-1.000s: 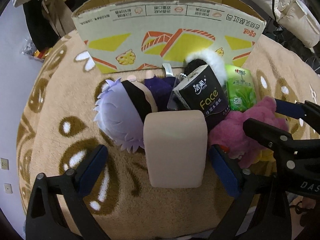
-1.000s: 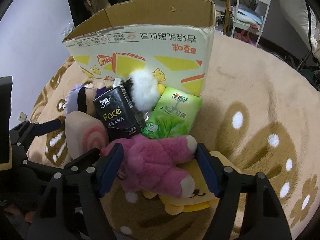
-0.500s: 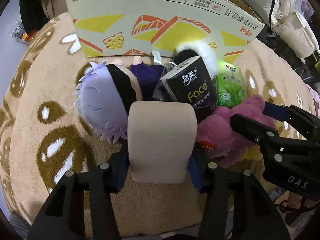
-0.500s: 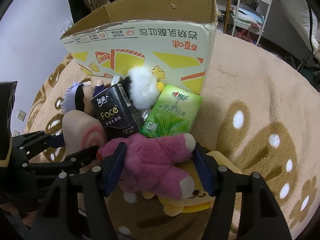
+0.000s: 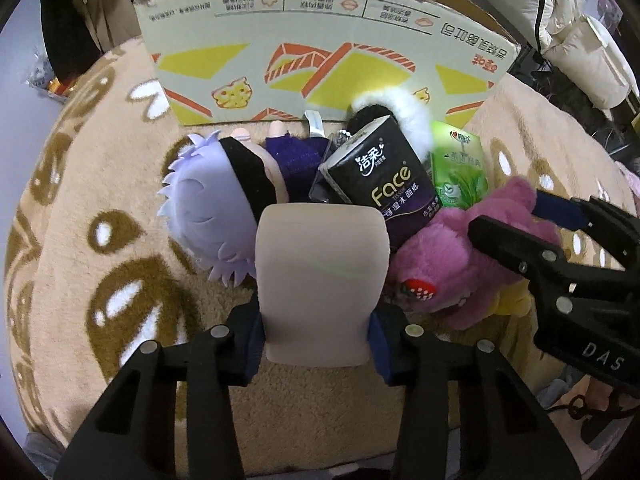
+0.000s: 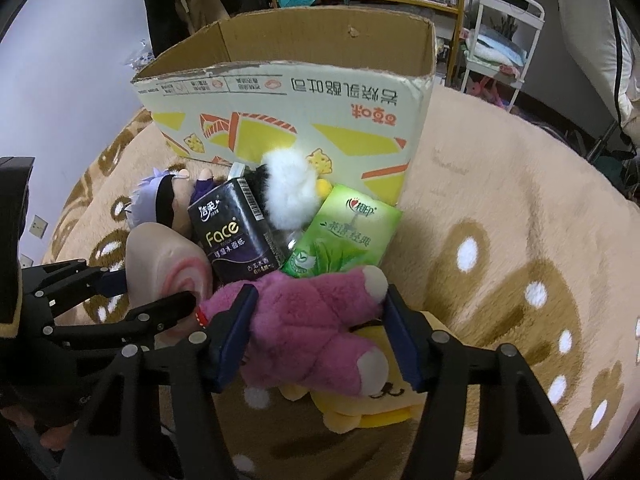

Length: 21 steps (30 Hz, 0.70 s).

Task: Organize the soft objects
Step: 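Lift the pink roll with the left gripper while the right gripper lifts the bear toward the box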

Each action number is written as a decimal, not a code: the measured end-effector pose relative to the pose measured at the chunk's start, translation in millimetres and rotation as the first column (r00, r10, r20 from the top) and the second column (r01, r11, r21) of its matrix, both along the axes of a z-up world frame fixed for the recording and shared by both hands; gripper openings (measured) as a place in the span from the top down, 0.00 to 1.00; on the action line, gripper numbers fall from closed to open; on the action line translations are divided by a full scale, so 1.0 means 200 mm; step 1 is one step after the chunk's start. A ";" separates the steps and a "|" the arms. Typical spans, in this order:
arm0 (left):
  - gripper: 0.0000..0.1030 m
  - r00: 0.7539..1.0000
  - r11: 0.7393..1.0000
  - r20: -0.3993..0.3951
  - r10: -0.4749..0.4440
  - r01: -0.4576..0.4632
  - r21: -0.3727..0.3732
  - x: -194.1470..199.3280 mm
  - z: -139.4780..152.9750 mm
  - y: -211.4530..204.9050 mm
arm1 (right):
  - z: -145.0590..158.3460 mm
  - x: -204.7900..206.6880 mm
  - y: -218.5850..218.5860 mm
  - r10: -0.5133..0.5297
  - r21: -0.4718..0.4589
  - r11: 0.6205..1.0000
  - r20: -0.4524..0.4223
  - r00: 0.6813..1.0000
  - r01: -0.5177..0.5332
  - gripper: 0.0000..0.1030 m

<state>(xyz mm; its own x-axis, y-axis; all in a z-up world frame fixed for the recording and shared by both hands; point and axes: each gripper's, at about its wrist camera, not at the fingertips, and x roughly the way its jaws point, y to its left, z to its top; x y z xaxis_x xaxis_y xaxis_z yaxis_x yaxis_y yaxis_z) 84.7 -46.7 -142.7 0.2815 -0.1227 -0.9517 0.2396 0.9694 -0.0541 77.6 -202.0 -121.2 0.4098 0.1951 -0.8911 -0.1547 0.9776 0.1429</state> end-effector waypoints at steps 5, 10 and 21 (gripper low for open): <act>0.63 0.999 1.000 0.034 0.009 -0.009 0.009 -0.03 0.04 0.03 | 0.04 -0.02 -0.01 -0.020 -0.006 1.000 0.036 0.999 0.020 0.38; 0.63 0.997 0.999 0.063 0.044 -0.044 -0.004 -0.04 0.09 0.08 | 0.11 -0.05 -0.05 -0.048 -0.003 0.999 0.102 0.994 0.049 0.38; 0.63 0.947 0.996 0.310 0.089 -0.094 0.001 -0.14 0.32 0.09 | 0.31 -0.13 -0.12 -0.124 0.039 0.992 0.310 0.943 0.117 0.39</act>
<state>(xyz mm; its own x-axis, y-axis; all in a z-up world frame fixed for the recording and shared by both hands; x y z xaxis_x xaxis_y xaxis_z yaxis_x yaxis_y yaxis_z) 56.3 -28.9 -79.7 0.5714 -0.0684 -0.8178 0.1526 0.9880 0.0240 51.4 -225.4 -58.5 0.6872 0.1434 -0.7121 -0.0758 0.9891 0.1261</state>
